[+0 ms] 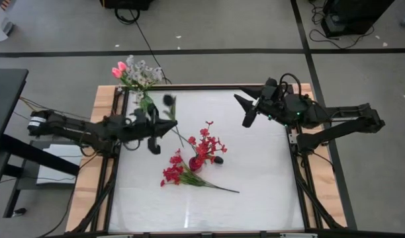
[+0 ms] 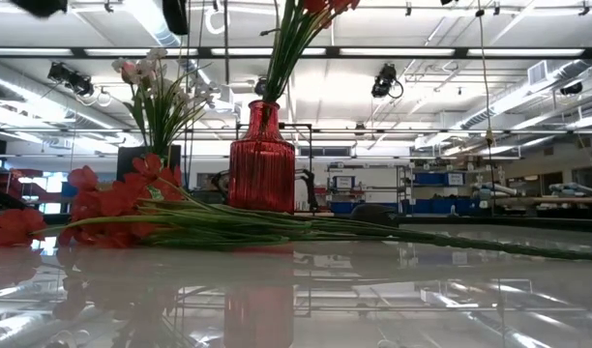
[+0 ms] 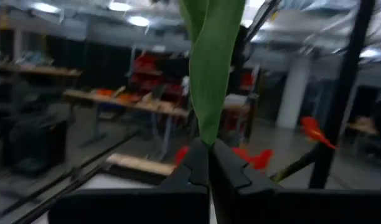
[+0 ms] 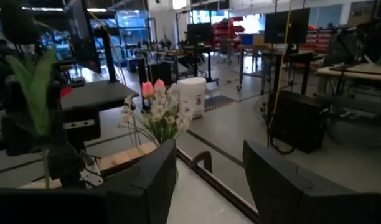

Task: Sort flowers into vase by color
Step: Put the right black flowers into the red flower vase

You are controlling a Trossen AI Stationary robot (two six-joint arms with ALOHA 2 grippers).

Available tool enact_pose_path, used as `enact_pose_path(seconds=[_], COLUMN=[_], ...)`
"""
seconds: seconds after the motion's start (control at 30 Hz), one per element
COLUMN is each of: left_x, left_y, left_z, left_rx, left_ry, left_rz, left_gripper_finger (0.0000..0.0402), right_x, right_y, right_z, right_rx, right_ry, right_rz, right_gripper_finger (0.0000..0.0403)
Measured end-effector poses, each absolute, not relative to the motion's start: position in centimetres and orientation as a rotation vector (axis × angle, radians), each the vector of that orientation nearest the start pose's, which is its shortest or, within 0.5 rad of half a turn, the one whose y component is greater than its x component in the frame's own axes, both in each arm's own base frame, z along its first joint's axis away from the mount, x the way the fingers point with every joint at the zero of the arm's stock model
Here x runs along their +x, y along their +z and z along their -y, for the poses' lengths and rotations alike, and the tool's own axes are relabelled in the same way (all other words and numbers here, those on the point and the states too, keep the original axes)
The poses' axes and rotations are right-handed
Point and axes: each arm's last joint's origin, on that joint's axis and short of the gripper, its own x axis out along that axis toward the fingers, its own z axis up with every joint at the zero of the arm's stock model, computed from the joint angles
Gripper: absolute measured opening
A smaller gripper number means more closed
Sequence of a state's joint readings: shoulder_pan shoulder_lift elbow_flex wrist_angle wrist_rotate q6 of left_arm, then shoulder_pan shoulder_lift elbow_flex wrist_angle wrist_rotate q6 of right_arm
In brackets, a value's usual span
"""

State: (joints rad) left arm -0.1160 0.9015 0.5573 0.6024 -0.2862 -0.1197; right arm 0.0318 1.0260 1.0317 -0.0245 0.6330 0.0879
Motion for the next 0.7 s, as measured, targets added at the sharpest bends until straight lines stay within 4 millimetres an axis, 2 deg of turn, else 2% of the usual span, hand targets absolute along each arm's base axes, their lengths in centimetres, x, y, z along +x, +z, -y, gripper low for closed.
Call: enact_pose_path(seconds=[0.07,0.17,0.3,0.7], left_x=[19.8,20.2,21.4,24.1], left_y=[30.0,28.8,28.2,26.3], left_z=[2.0,2.9,4.0,4.8], left_rx=[-0.172,-0.172,-0.153,-0.189], left_ry=[0.115,0.073,0.035,0.023], left_rz=[0.296,0.255,0.277,0.363], left_gripper_finger=[0.0000,0.0000,0.0000,0.0000], right_x=[21.8,21.6,21.8,21.8], right_y=[38.8,38.7,38.6,38.6], right_z=[1.0,1.0,1.0,0.9], right_rx=[0.092,0.104,0.107,0.122], right_ry=[-0.604,-0.607,-0.607,-0.600], right_rz=[-0.001,-0.008,-0.012,-0.008], right_gripper_finger=[0.0193,0.0193,0.0193,0.0193])
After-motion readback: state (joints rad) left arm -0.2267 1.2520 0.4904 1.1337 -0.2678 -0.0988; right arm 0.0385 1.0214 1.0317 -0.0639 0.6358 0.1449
